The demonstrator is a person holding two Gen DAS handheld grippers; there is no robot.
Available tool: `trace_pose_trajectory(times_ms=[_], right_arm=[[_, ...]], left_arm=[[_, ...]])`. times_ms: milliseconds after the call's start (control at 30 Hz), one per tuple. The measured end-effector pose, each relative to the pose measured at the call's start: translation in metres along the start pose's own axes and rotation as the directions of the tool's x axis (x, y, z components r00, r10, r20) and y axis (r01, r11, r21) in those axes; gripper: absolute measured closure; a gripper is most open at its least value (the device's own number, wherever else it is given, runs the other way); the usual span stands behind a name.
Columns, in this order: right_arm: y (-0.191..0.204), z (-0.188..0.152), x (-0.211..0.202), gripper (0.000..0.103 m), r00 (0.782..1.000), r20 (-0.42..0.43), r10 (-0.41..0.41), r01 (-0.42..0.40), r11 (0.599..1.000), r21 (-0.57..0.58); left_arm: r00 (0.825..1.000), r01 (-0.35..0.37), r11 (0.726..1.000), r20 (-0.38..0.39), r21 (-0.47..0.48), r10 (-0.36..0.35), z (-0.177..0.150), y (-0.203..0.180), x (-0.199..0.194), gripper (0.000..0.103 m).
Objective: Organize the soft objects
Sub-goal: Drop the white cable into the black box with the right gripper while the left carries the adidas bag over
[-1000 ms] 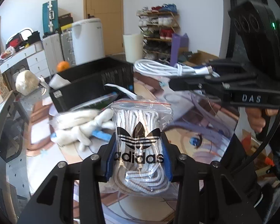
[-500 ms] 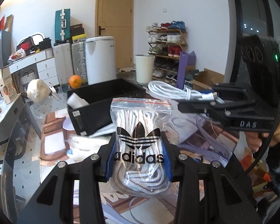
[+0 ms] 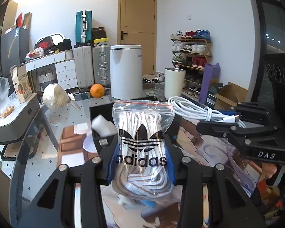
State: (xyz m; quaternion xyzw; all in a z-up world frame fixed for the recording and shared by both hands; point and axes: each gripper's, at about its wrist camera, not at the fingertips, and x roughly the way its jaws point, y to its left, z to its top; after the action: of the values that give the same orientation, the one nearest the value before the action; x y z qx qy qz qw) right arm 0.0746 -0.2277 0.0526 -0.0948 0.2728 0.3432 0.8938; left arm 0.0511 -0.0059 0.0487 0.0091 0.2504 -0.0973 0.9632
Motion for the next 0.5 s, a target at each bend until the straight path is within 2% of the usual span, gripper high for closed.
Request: trace_pose_trajectory(times_ms=[500], right_arm=[[-0.015, 0.034, 0.047, 0.074, 0.999, -0.048, -0.015, 0.013, 1.000, -0.026]], left_arm=[[0.999, -0.045, 0.999, -0.031, -0.003, 0.045, 0.033, 0.021, 0.044, 0.062]])
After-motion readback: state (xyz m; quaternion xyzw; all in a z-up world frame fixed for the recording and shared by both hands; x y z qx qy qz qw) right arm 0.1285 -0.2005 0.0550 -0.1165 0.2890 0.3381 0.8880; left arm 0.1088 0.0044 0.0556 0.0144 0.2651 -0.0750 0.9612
